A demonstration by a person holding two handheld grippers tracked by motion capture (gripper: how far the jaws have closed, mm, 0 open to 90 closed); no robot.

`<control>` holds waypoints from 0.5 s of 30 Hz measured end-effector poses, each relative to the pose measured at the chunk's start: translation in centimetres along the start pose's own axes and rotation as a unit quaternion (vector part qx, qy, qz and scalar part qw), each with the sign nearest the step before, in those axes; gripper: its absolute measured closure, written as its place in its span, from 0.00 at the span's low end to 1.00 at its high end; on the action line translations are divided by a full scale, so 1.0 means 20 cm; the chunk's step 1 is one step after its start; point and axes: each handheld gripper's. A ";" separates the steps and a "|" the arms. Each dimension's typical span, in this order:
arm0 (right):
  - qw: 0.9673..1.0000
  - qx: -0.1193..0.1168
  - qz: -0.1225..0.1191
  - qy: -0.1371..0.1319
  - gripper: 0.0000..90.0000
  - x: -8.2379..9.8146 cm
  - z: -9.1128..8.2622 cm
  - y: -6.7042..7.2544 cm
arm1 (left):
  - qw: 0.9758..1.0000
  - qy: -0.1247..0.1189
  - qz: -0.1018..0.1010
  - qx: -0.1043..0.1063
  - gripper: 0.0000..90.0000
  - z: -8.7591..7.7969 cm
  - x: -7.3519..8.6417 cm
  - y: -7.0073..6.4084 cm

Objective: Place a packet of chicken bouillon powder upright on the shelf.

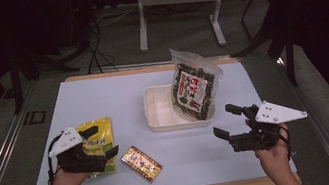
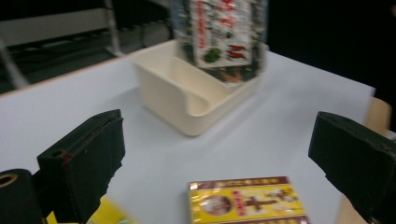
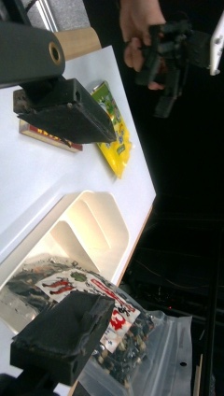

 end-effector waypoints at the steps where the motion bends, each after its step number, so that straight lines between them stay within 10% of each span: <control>1: 1.000 0.000 -0.002 0.000 0.19 0.01 0.00 0.01 | 1.000 0.001 -0.002 -0.005 0.04 -0.02 0.00 0.02; 15: 1.000 0.018 -0.019 0.013 0.17 0.12 0.08 0.01 | 0.999 0.017 -0.027 -0.040 0.05 -0.14 0.13 0.14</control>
Point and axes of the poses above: each handheld gripper's, and its own axes: z roughly forward along the jaws, x roughly out of its underside, y roughly to its left, and after that the axes turned 9 degrees about y, right-handed
